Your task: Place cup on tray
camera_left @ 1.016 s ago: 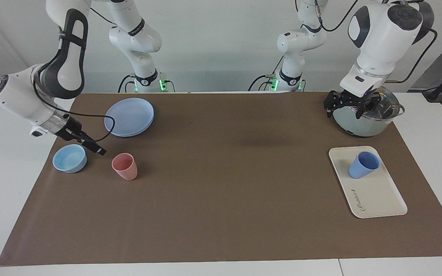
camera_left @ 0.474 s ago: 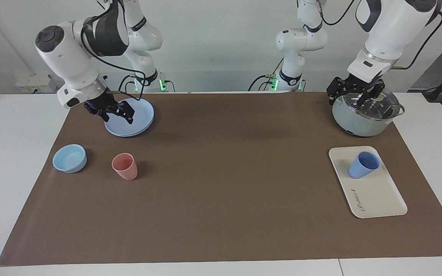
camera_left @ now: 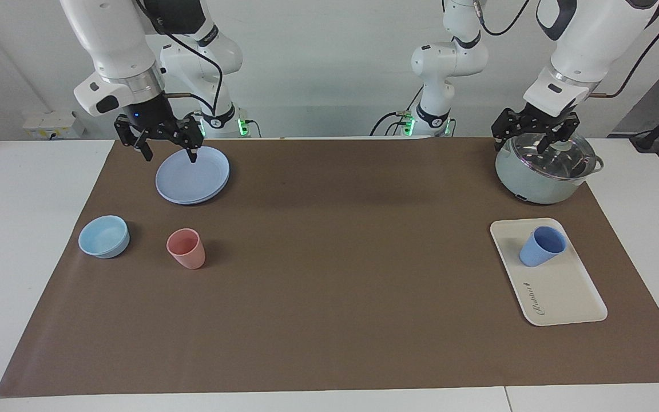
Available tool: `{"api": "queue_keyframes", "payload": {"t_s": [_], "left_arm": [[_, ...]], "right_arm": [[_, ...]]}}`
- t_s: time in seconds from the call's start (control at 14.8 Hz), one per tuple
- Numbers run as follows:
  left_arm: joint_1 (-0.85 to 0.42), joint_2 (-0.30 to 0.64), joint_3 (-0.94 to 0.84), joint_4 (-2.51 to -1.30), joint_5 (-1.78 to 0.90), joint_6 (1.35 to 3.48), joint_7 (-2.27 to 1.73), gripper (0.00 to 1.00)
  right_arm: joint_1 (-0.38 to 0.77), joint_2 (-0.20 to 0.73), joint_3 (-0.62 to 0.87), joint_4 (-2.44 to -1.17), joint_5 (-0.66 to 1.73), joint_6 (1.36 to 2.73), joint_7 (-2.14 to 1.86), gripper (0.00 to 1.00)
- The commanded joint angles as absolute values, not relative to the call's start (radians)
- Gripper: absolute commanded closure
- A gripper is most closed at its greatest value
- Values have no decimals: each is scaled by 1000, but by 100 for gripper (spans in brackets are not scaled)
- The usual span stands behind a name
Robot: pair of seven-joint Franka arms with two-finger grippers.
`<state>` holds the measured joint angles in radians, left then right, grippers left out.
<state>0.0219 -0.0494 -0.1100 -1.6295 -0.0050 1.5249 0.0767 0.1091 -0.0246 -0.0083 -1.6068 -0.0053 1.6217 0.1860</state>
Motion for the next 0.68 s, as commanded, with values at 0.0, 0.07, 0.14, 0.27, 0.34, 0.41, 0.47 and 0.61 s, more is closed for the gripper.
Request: {"api": "queue_keyframes", "payload": {"t_s": [0.0, 0.07, 0.14, 0.27, 0.34, 0.41, 0.47, 0.61], "left_arm": [[57, -67, -110, -1649, -15, 1509, 84, 0], [73, -67, -110, -1648, -15, 1509, 84, 0], [78, -66, -110, -1649, -15, 1509, 84, 0], [90, -67, -110, -1649, -15, 1509, 84, 0], [91, -67, -110, -1649, -15, 1509, 84, 0], [91, -67, -110, -1648, -15, 1509, 84, 0], [91, -66, -110, -1649, -15, 1509, 84, 0], [91, -66, -110, -1649, -15, 1509, 84, 0]], "right_arm": [[94, 14, -6, -1578, -47, 1579, 156, 1], [94, 11, -9, -1577, -61, 1554, 152, 1], [92, 12, -12, -1572, -74, 1545, 150, 1], [100, 17, -9, -1565, -75, 1552, 152, 2], [103, 18, -9, -1562, -74, 1543, 155, 2], [104, 18, -9, -1560, -75, 1542, 156, 2], [104, 17, -8, -1562, -71, 1543, 161, 2], [101, 12, -8, -1569, -64, 1542, 160, 0]]}}
